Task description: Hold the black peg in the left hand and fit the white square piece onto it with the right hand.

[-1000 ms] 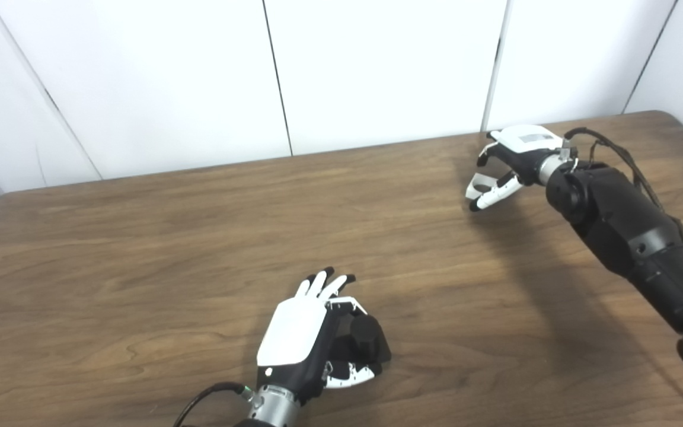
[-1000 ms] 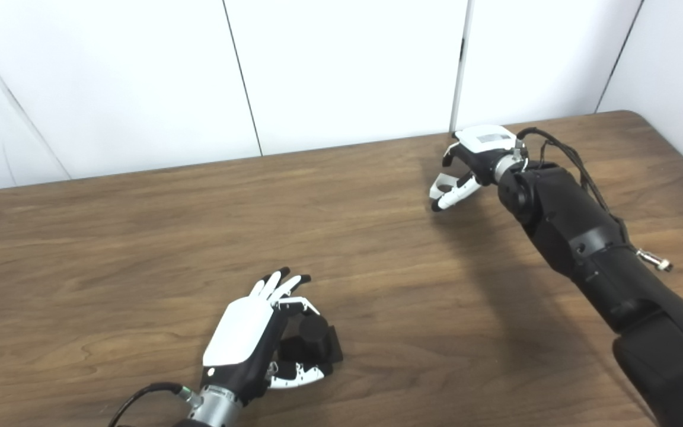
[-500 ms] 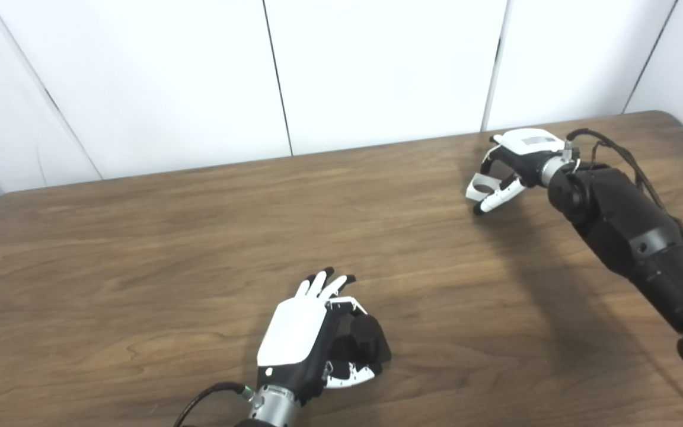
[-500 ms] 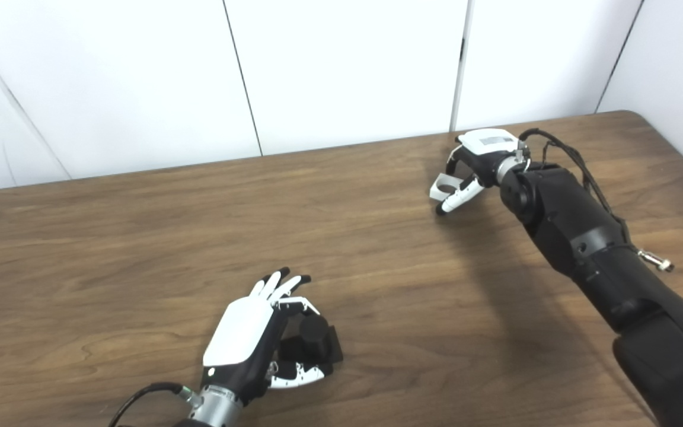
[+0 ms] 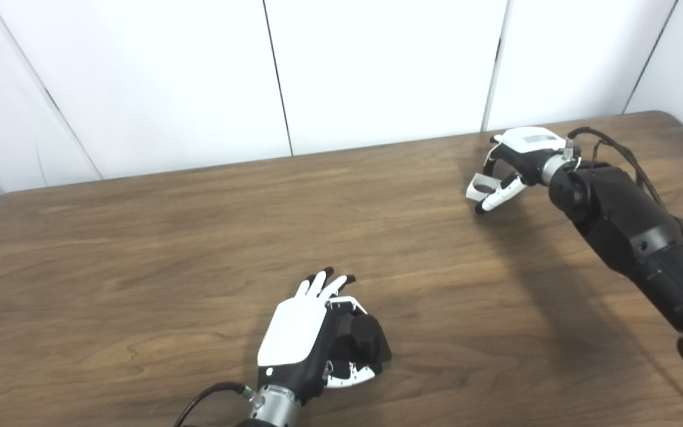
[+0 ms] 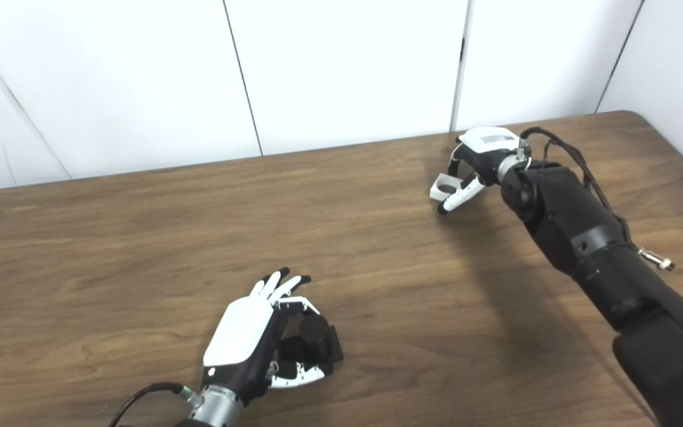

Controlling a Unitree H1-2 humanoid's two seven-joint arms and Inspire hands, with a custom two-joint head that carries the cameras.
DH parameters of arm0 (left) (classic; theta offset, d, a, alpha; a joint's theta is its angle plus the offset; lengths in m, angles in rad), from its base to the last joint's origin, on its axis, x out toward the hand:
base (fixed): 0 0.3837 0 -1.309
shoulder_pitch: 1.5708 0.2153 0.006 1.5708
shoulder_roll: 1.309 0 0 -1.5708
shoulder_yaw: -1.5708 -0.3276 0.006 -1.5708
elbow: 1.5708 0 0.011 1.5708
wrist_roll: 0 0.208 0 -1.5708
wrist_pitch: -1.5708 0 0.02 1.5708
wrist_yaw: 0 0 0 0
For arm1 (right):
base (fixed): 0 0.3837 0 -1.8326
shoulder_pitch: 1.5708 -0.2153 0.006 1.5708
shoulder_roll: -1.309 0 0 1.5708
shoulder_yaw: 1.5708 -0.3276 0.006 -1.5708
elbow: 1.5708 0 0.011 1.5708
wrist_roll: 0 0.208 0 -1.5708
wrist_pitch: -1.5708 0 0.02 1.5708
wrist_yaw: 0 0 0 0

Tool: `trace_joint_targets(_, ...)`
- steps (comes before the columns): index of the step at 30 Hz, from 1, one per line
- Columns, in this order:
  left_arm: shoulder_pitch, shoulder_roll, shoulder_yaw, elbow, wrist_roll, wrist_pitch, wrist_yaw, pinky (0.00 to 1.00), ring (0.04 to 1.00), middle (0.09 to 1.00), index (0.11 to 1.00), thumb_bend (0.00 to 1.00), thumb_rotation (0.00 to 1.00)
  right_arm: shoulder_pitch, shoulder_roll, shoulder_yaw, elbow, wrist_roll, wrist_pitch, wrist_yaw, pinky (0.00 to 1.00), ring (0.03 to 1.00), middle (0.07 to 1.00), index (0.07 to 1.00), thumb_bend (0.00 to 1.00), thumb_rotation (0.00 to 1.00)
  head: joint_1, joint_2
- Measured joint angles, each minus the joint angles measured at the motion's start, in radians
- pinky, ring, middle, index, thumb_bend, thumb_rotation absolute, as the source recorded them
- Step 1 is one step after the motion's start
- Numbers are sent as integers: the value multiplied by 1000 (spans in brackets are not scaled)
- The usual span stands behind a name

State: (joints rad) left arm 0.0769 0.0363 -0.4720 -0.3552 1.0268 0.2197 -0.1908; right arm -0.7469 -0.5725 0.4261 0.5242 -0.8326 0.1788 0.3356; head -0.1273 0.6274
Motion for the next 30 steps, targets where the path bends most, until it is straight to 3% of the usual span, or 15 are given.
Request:
trace_joint_targets(8,0,-1,0,0,0,1,0,1000,1000,922,489,523,69,-3,0,-1,4,5,-1,-2,1000,1000,974,620,792,368,6,0)
trace_joint_targets(30,0,-3,1,2,-1,1,1,1000,1000,927,489,523,69,-13,0,8,14,11,-6,-7,1000,1000,971,604,842,329,9,-3)
